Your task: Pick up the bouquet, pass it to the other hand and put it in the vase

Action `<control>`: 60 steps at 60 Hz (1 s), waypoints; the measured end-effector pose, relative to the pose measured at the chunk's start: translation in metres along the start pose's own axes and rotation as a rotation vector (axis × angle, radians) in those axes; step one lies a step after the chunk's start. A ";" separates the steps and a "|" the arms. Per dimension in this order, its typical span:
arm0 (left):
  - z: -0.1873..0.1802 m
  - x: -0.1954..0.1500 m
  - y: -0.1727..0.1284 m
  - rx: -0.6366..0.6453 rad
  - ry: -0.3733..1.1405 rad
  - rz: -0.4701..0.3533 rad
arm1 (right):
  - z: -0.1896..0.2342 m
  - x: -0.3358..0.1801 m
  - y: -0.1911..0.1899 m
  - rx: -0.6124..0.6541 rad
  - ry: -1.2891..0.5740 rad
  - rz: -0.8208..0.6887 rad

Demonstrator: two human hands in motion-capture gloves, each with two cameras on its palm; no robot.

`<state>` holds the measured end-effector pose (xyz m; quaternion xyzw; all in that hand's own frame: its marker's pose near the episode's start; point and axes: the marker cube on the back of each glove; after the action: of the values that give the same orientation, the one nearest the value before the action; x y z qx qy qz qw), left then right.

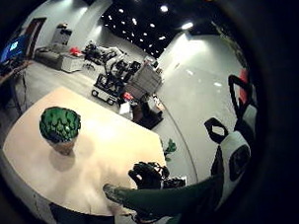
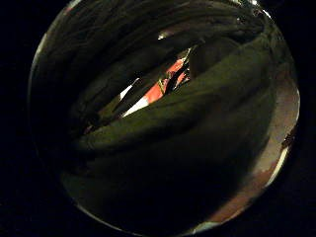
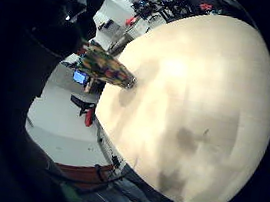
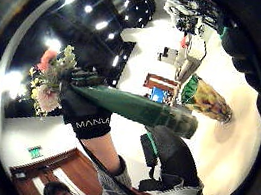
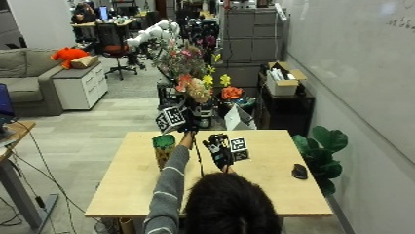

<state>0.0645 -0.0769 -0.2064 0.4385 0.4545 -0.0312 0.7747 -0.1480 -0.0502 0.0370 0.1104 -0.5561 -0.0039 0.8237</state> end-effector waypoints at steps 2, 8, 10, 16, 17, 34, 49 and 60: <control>0.002 -0.005 -0.008 0.011 -0.013 0.021 | -0.001 -0.001 -0.003 -0.001 -0.013 -0.037; -0.007 -0.005 -0.024 0.034 -0.027 0.047 | -0.003 -0.001 -0.009 0.008 -0.022 -0.105; -0.010 -0.005 -0.031 0.041 -0.027 0.045 | -0.005 0.007 -0.011 0.032 0.042 -0.063; -0.018 -0.006 -0.053 0.070 -0.017 0.020 | -0.003 -0.001 -0.003 -0.029 -0.050 -0.004; -0.019 -0.007 -0.057 0.077 -0.018 0.017 | -0.003 0.000 -0.003 -0.037 -0.057 -0.003; -0.054 -0.013 -0.120 0.180 -0.023 0.012 | 0.002 0.016 -0.019 -0.032 -0.024 -0.136; -0.050 -0.053 -0.147 0.185 -0.026 -0.018 | -0.002 0.047 -0.030 0.013 0.123 0.022; -0.029 -0.087 -0.146 0.164 -0.041 -0.050 | -0.009 0.061 -0.036 0.055 0.196 0.062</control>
<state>-0.0715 -0.1761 -0.2442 0.4883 0.4455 -0.0965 0.7442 -0.1123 -0.0916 0.0835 0.1156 -0.4760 0.0479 0.8705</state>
